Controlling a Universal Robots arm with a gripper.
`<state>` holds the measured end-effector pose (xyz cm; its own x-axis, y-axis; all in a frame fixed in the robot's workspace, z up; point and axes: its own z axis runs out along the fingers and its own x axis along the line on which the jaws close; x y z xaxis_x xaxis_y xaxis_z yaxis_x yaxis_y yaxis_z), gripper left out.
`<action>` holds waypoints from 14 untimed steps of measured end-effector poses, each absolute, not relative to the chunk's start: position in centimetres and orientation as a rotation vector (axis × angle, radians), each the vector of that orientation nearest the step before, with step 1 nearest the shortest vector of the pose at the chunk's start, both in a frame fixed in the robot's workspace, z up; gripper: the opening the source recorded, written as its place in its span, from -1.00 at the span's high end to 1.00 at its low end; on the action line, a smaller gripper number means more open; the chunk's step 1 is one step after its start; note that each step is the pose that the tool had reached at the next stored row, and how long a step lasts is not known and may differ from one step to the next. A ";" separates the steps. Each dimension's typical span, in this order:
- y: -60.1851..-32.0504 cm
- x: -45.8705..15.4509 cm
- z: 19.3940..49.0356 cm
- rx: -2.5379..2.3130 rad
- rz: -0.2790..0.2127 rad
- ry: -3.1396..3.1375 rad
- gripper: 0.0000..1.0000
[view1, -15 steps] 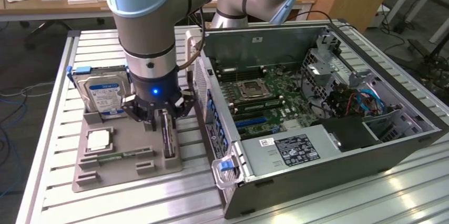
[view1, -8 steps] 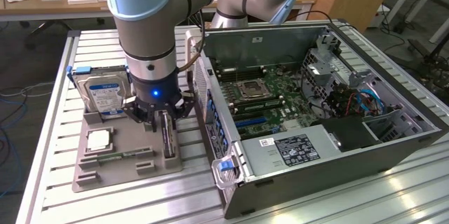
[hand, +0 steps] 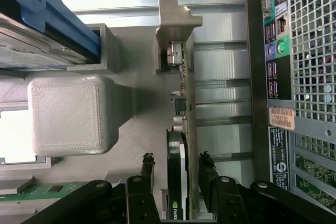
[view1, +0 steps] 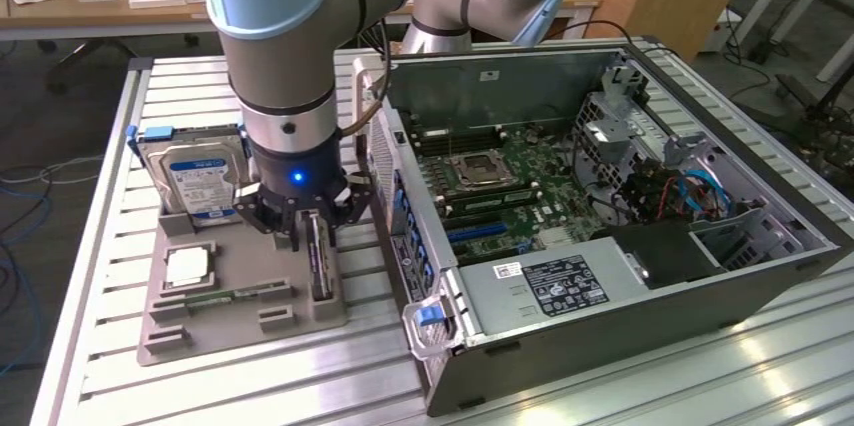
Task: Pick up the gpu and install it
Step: 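Pick up the gpu and move the gpu toward the slot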
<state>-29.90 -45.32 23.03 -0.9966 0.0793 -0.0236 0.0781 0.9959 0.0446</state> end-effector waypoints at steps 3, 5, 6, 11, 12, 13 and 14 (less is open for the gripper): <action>-45.3 -29.8 23.0 0.123 0.068 3.113 0.05; -45.3 -29.8 23.0 0.123 0.068 3.113 0.05; -45.3 -29.8 23.0 0.123 0.068 3.113 0.05; -45.3 -29.9 23.0 0.123 0.068 3.113 0.08; -45.3 -29.8 23.0 0.123 0.068 3.113 0.22; -45.3 -29.8 23.0 0.123 0.068 3.113 0.22; -45.3 -29.8 23.0 0.123 0.068 3.113 0.22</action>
<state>-29.85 -45.32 23.03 -0.9966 0.0793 -0.0236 0.0782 0.9959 0.0446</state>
